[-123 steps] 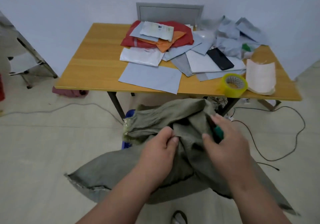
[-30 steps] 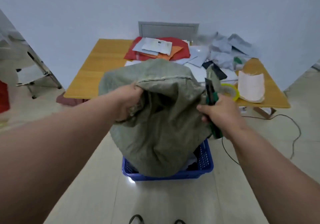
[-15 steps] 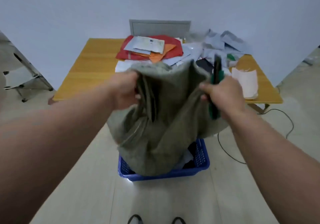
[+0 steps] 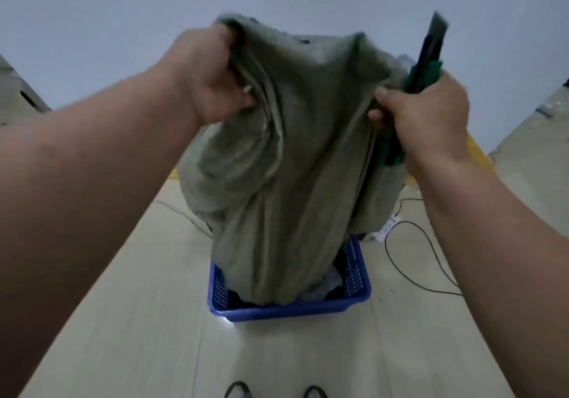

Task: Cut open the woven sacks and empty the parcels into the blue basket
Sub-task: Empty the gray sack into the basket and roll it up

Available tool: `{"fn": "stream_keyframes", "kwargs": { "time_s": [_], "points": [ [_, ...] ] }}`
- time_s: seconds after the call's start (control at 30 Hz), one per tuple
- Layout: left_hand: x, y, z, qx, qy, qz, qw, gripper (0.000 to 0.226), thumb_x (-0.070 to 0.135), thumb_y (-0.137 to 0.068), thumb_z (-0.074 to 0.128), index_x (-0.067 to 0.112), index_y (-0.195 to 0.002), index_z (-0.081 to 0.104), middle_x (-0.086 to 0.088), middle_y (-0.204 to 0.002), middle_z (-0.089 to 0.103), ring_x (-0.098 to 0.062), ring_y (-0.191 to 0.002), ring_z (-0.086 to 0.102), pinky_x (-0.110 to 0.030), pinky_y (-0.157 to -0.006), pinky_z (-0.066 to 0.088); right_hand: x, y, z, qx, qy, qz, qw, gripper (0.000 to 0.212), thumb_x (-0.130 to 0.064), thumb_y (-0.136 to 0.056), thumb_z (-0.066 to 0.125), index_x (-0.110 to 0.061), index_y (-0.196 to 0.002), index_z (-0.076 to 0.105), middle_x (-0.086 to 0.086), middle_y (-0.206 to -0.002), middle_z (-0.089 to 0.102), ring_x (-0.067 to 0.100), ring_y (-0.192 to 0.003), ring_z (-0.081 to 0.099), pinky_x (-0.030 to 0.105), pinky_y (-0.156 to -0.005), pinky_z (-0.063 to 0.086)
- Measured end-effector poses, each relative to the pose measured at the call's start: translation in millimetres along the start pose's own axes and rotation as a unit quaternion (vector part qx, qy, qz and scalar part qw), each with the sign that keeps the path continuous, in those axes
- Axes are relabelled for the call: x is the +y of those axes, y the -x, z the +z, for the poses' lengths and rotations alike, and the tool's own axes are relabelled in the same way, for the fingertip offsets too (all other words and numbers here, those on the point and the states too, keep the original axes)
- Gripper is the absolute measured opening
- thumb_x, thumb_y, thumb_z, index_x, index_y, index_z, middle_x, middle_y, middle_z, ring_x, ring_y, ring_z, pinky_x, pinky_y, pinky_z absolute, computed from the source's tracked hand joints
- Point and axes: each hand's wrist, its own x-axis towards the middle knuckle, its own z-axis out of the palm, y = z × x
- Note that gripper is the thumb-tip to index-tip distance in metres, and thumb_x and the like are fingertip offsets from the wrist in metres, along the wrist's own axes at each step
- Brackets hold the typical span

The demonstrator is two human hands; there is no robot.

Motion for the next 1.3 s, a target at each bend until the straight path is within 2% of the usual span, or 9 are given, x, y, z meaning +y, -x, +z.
{"fn": "stream_keyframes", "kwargs": {
  "time_s": [0.1, 0.23, 0.33, 0.47, 0.53, 0.67, 0.83, 1.03, 1.3],
  "points": [
    [29, -14, 5, 0.058, 0.068, 0.119, 0.989, 0.027, 0.017, -0.102, 0.033, 0.009, -0.109, 0.058, -0.012, -0.104, 0.064, -0.021, -0.073, 0.064, -0.026, -0.057, 0.049, -10, 7, 1, 0.012, -0.081, -0.108, 0.991, 0.018, -0.016, -0.084, 0.072, -0.025, -0.081, 0.057, -0.004, -0.077, 0.069, 0.013, -0.069, 0.072, 0.030, -0.068, 0.059],
    [-63, 14, -31, 0.120, -0.225, -0.082, 0.963, 0.022, 0.021, -0.100, 0.044, 0.013, -0.092, 0.063, -0.018, -0.086, 0.066, -0.025, -0.066, 0.064, -0.032, -0.060, 0.047, 51, 56, 0, -0.256, 0.124, 0.236, 0.929, 0.012, -0.004, -0.085, 0.071, -0.011, -0.089, 0.062, 0.010, -0.084, 0.071, 0.018, -0.058, 0.065, 0.028, -0.059, 0.058],
    [-64, 26, -32, 0.079, -0.228, -0.162, 0.957, 0.031, 0.022, -0.102, 0.038, 0.016, -0.083, 0.062, -0.007, -0.076, 0.062, -0.020, -0.064, 0.054, -0.029, -0.060, 0.043, 53, 33, -4, -0.122, 0.104, 0.201, 0.966, 0.014, -0.011, -0.086, 0.072, -0.006, -0.096, 0.063, 0.008, -0.076, 0.071, 0.010, -0.051, 0.065, 0.026, -0.061, 0.057],
    [13, 4, -5, 0.172, 0.057, 0.094, 0.979, 0.022, 0.017, -0.096, 0.048, 0.014, -0.102, 0.069, -0.007, -0.100, 0.075, -0.027, -0.096, 0.070, -0.045, -0.077, 0.057, -2, 16, -7, 0.099, -0.033, -0.099, 0.990, 0.019, -0.017, -0.086, 0.070, -0.028, -0.078, 0.056, -0.010, -0.071, 0.063, 0.002, -0.060, 0.065, 0.022, -0.062, 0.055],
    [-2, 8, -8, 0.221, 0.038, 0.121, 0.967, 0.023, 0.019, -0.097, 0.046, 0.021, -0.096, 0.069, -0.007, -0.100, 0.074, -0.028, -0.095, 0.071, -0.047, -0.079, 0.057, 7, 28, -3, 0.017, 0.023, -0.113, 0.993, 0.018, -0.020, -0.086, 0.071, -0.029, -0.078, 0.058, -0.007, -0.075, 0.067, 0.007, -0.068, 0.066, 0.026, -0.065, 0.055],
    [-77, 36, -44, 0.169, -0.119, -0.149, 0.967, 0.020, 0.020, -0.100, 0.041, 0.021, -0.097, 0.061, -0.013, -0.097, 0.061, -0.025, -0.084, 0.058, -0.042, -0.072, 0.047, 48, 61, -5, -0.333, 0.196, 0.203, 0.899, 0.010, -0.012, -0.084, 0.074, -0.015, -0.088, 0.066, 0.008, -0.081, 0.073, 0.012, -0.057, 0.065, 0.026, -0.059, 0.056],
    [-80, 37, -51, 0.177, -0.017, -0.149, 0.973, 0.032, 0.022, -0.103, 0.033, 0.019, -0.097, 0.065, -0.010, -0.102, 0.067, -0.028, -0.095, 0.060, -0.044, -0.072, 0.050, 61, 71, -16, -0.419, 0.116, 0.252, 0.864, 0.011, -0.005, -0.082, 0.073, -0.010, -0.090, 0.067, 0.004, -0.063, 0.064, 0.016, -0.050, 0.059, 0.028, -0.053, 0.051],
    [-59, 47, -49, 0.129, 0.022, -0.129, 0.983, 0.040, 0.028, -0.103, 0.029, 0.013, -0.127, 0.059, -0.012, -0.118, 0.068, -0.028, -0.104, 0.065, -0.042, -0.075, 0.052, 73, 46, -20, -0.089, 0.008, 0.219, 0.972, 0.003, -0.012, -0.086, 0.066, -0.013, -0.084, 0.068, 0.009, -0.069, 0.063, 0.018, -0.046, 0.056, 0.033, -0.058, 0.047],
    [-37, 57, -35, 0.039, 0.098, -0.060, 0.993, 0.046, 0.034, -0.097, 0.031, 0.010, -0.112, 0.067, -0.011, -0.113, 0.071, -0.026, -0.105, 0.068, -0.038, -0.082, 0.058, 65, 48, 8, -0.418, 0.222, 0.159, 0.866, 0.090, 0.003, -0.077, 0.066, -0.046, -0.145, 0.033, 0.001, -0.115, 0.053, 0.016, -0.069, 0.064, 0.021, -0.048, 0.050]
  ]
}}
